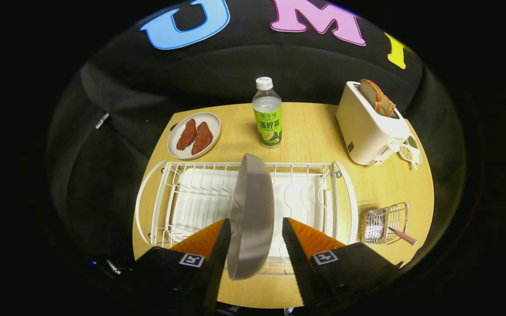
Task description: Take the plate from the dish rack, then take the spoon from the basket and place it into the plate.
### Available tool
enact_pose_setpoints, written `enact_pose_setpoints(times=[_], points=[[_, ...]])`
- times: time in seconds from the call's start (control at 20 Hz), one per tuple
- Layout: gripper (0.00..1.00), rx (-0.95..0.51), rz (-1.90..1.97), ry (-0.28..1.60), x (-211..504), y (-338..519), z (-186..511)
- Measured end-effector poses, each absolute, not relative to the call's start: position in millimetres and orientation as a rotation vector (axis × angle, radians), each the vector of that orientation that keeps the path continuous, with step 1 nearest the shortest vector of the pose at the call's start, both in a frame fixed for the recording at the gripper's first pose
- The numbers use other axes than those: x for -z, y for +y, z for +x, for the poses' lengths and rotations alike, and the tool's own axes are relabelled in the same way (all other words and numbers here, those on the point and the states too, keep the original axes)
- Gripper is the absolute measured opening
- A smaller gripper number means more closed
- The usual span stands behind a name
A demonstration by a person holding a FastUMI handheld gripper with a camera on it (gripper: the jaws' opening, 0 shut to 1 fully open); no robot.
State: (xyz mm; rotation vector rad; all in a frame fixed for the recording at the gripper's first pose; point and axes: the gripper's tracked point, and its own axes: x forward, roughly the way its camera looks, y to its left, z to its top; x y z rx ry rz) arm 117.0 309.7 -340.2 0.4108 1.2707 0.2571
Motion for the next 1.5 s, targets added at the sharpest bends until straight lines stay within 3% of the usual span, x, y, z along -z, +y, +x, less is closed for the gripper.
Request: enact_pose_setpoints(times=[0.1,0.2,0.7,1.1,1.5], points=[[0.53,-0.241,0.361,1.298,348.8,310.2,113.5],[0.41,-0.23,0.319,1.333,351.4,308.9,110.6],[0.32,-0.17,0.145,1.489,350.6,299.9,101.5],[0.26,-0.161,-0.021,1.391,326.2,285.4,134.6],[0.26,-0.28,0.257,1.302,289.0,279.5,136.7]])
